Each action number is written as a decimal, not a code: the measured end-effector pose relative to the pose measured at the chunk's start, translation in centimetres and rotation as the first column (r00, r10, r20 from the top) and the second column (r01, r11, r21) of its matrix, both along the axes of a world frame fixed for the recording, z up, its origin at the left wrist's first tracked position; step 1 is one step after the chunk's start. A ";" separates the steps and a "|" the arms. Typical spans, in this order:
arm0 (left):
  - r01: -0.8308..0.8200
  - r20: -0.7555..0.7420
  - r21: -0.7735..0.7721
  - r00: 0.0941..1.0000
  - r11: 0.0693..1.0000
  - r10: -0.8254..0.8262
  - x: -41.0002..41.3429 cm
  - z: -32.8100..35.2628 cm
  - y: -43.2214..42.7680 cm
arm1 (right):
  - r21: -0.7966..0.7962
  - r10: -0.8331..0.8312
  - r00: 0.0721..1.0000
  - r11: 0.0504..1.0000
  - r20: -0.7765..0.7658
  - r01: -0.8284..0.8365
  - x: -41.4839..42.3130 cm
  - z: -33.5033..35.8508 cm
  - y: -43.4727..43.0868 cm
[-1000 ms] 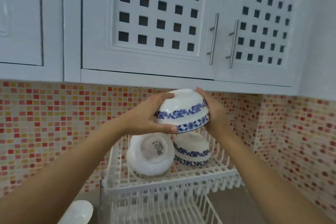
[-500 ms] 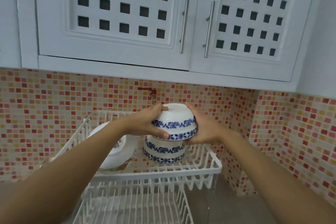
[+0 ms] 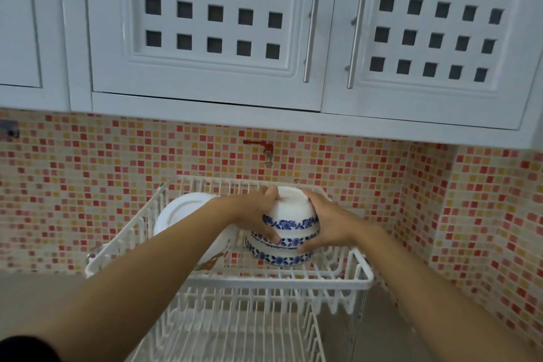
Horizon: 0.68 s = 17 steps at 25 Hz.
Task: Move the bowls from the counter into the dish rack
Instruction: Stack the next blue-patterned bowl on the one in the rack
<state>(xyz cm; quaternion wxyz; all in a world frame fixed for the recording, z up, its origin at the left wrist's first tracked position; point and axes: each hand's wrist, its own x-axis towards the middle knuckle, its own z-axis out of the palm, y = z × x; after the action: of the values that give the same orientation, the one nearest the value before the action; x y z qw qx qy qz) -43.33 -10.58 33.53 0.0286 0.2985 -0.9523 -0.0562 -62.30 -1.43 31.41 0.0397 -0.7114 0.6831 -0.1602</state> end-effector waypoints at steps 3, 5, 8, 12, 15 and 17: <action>-0.028 0.046 -0.034 0.998 0.999 0.030 -0.5 -0.6 -0.4 | 0.035 -0.021 0.996 0.999 -0.085 0.024 0.3 -0.5 -0.5; -0.047 0.066 -0.040 0.997 0.998 0.050 -0.7 -0.9 -0.5 | 0.054 -0.022 0.995 0.998 -0.099 0.027 0.3 -0.6 -0.8; -0.078 0.090 -0.022 0.993 0.997 0.079 -0.9 -1.2 -0.4 | 0.086 -0.027 0.993 0.996 -0.118 0.037 0.3 -0.8 -1.0; -0.119 0.132 -0.034 0.984 0.992 0.122 -1.1 -1.1 0.1 | 0.107 -0.037 0.989 0.993 -0.146 0.053 0.7 -0.8 -1.1; -0.119 0.165 -0.091 0.977 0.989 0.133 -1.2 -0.5 0.5 | 0.128 -0.065 0.986 0.988 -0.153 0.085 1.0 -0.5 -0.9; -0.095 0.159 -0.139 0.980 0.986 0.116 -0.6 0.2 1.0 | 0.130 -0.088 0.983 0.986 -0.159 0.109 1.3 0.1 -0.6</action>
<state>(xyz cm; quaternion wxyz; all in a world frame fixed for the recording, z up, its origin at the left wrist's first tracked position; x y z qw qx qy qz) -43.98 -9.62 33.76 -0.0288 0.3499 -0.9358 0.0329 -60.98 -2.05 31.48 0.0282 -0.6824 0.7281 -0.0592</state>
